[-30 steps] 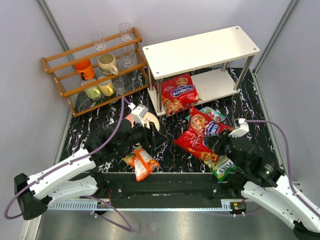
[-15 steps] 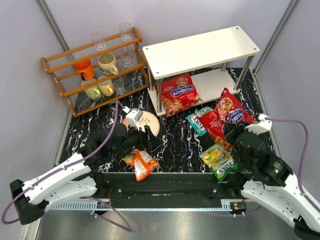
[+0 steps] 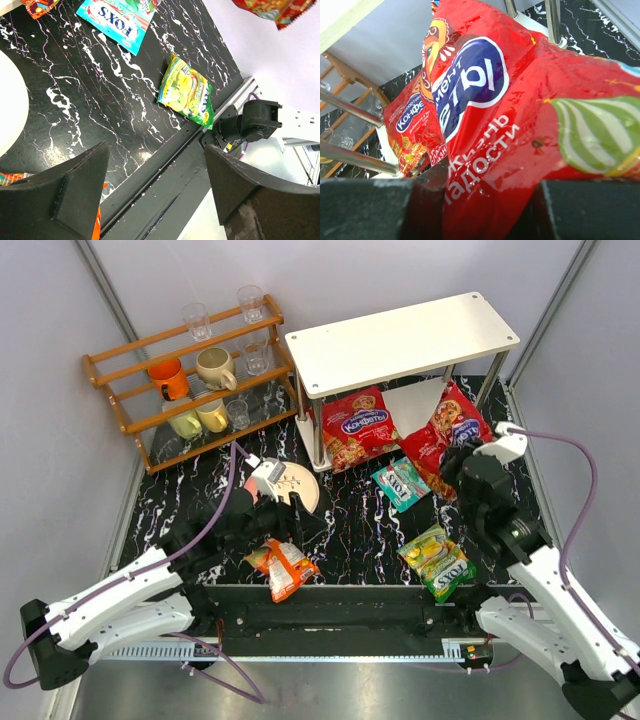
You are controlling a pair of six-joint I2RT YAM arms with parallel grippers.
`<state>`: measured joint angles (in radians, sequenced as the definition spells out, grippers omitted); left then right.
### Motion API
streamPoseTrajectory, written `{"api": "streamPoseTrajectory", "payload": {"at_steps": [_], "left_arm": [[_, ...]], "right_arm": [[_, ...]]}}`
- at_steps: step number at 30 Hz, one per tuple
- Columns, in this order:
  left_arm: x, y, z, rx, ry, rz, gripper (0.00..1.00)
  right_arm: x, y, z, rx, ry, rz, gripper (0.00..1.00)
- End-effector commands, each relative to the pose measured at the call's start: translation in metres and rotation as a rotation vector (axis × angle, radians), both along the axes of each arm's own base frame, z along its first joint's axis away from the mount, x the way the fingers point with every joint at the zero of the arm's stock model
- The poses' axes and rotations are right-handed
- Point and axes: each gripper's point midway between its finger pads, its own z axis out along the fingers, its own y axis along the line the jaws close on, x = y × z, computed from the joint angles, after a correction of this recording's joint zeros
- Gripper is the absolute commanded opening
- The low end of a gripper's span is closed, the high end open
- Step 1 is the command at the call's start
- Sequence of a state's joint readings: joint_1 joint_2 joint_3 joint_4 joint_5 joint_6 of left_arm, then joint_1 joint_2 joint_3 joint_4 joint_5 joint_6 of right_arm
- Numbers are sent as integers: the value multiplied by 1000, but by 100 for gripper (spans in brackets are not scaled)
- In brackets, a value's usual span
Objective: Place and organize the candy bags onto the shelf
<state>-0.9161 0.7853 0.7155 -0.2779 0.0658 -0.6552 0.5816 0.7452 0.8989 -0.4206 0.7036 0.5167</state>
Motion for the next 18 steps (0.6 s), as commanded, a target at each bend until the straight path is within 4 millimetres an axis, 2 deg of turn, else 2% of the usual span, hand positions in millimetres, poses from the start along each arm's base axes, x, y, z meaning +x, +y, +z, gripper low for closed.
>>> {"api": "streamPoseTrajectory", "payload": {"at_steps": [1,3,4,5,7,10,12,13,14,18], "left_arm": [[-1,-5,19,-61,-35,-21,80],[-1,-3,20,-64,-39,-14,80],[-1,-2,20,-66,-42,-7,81],[-1,-2,19,-65,-40,-5,81],[-1,-2,17,-63,-35,-8,81],[-2,-2,16,-57,-32,-10,82],[-2,-1,17,-61,-35,-10,82],[-2,-2,18,-63,-37,-10,82],[-1,-2,18,-65,-38,-10,82],[0,-3,25,-62,-53,-12,83]], "right_arm": [[29,0,56,124,-172,35,0],[35,-8,58,146,-187,37,0],[41,-27,57,149,-187,-10,0],[43,-22,56,167,-182,46,0],[53,-26,45,201,-162,91,0],[61,-27,56,225,-236,132,0],[67,-32,51,244,-227,134,0],[70,-24,63,258,-275,197,0],[79,-28,56,285,-263,198,0],[96,-23,49,315,-291,241,0]]}}
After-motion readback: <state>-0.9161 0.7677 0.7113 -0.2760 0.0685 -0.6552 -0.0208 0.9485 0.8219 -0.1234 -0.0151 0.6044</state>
